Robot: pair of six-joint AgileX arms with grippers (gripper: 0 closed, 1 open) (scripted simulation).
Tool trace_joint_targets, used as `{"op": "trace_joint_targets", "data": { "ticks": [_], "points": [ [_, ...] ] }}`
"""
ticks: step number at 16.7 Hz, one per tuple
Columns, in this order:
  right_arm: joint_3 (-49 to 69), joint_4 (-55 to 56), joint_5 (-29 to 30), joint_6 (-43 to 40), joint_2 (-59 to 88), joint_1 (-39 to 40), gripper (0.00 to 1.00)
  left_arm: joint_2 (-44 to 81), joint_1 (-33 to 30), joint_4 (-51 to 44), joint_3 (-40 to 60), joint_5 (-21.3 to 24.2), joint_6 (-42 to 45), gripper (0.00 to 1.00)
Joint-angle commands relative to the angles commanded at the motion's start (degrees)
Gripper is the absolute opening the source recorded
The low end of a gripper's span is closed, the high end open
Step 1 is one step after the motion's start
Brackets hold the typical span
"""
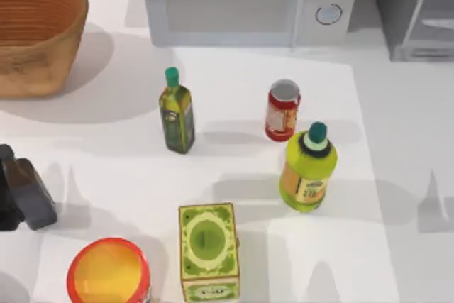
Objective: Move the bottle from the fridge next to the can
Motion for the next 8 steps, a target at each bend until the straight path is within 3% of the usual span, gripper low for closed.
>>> {"op": "trace_joint_targets", "data": {
  "ticks": [4, 8],
  "points": [
    [1.4, 1.5, -0.2, 0.0, 1.8, -0.4, 1.0, 0.0, 0.0, 0.0, 0.0, 0.0, 0.0, 1.0],
    [8.8, 9.5, -1.5, -0.2, 12.6, -2.4, 1.0, 0.0, 0.0, 0.0, 0.0, 0.0, 0.0, 1.0]
  ]
}}
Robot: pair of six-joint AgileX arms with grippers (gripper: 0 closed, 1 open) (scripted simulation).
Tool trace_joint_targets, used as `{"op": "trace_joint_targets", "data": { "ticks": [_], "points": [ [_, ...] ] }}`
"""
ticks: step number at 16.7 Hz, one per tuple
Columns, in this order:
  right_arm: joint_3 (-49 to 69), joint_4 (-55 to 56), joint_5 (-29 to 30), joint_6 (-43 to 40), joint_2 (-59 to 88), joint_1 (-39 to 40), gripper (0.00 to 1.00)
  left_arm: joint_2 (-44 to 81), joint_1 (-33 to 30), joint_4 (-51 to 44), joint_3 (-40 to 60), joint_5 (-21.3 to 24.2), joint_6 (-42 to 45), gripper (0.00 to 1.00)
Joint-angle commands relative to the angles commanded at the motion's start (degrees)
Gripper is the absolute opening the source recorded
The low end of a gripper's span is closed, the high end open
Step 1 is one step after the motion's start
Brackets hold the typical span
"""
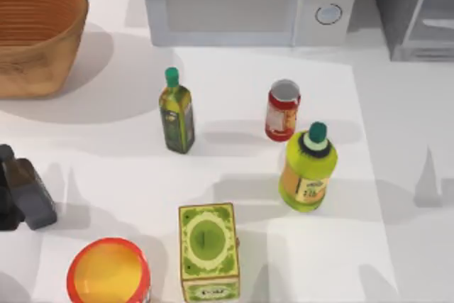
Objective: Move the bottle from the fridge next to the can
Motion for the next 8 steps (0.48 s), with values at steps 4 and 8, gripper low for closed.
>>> {"op": "trace_joint_targets", "data": {
  "ticks": [4, 8],
  "points": [
    [10.6, 11.5, -2.5, -0.1, 20.5, -2.8, 1.0, 0.0, 0.0, 0.0, 0.0, 0.0, 0.0, 1.0],
    [22.2, 24.2, -5.5, -0.1, 48.4, -5.9, 1.0, 0.0, 0.0, 0.0, 0.0, 0.0, 0.0, 1.0]
  ]
}}
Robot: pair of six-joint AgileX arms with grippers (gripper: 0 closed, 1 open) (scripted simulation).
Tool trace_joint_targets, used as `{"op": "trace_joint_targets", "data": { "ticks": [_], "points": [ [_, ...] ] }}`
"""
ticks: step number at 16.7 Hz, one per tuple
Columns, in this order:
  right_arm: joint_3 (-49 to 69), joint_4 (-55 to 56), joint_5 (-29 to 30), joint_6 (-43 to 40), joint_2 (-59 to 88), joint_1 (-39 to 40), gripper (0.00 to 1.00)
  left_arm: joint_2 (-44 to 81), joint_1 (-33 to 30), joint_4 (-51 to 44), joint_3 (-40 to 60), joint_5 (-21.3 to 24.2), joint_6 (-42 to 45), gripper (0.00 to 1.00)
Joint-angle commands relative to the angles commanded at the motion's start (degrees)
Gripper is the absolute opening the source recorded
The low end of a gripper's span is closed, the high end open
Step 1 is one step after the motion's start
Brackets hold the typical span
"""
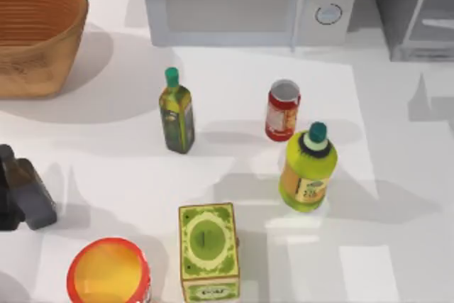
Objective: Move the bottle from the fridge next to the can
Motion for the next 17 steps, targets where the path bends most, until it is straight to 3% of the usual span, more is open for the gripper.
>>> {"op": "trace_joint_targets", "data": {
  "ticks": [5, 9, 17],
  "points": [
    [14.0, 15.2, -3.4, -0.1, 34.8, -3.8, 1.0, 0.0, 0.0, 0.0, 0.0, 0.0, 0.0, 1.0],
    [23.3, 25.4, -5.5, -0.3, 54.5, -6.2, 1.0, 0.0, 0.0, 0.0, 0.0, 0.0, 0.0, 1.0],
    [29.7, 32.3, -6.9, -0.4, 65.8, -7.7, 1.0, 0.0, 0.0, 0.0, 0.0, 0.0, 0.0, 1.0]
  ]
}}
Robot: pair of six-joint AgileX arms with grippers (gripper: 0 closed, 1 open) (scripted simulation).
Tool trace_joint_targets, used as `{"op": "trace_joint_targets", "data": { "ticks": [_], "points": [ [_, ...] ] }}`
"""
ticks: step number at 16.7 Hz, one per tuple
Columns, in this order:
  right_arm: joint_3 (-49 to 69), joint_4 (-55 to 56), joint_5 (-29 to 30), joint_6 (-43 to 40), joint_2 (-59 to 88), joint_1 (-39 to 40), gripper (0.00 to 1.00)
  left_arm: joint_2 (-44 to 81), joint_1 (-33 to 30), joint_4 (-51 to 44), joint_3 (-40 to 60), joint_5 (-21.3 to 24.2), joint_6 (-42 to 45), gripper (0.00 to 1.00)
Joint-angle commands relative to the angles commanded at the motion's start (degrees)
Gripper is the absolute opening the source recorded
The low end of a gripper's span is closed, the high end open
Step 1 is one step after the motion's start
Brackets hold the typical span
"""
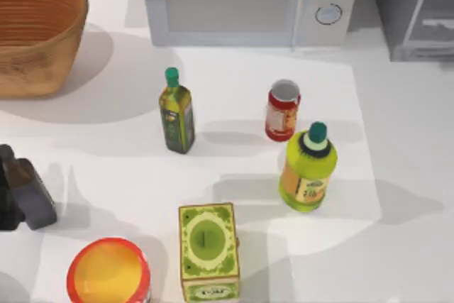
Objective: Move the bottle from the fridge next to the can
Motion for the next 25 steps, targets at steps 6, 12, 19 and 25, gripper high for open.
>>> {"op": "trace_joint_targets", "data": {
  "ticks": [6, 12, 19, 25],
  "points": [
    [3.6, -1.8, 0.5, 0.0, 1.8, 0.5, 1.0, 0.0, 0.0, 0.0, 0.0, 0.0, 0.0, 1.0],
    [15.6, -7.8, 1.7, -0.1, 7.8, 1.6, 1.0, 0.0, 0.0, 0.0, 0.0, 0.0, 0.0, 1.0],
    [17.2, -8.7, 1.9, -0.1, 8.6, 1.8, 0.85, 0.0, 0.0, 0.0, 0.0, 0.0, 0.0, 1.0],
    [17.2, -8.7, 1.9, -0.1, 8.6, 1.8, 0.4, 0.0, 0.0, 0.0, 0.0, 0.0, 0.0, 1.0]
  ]
}}
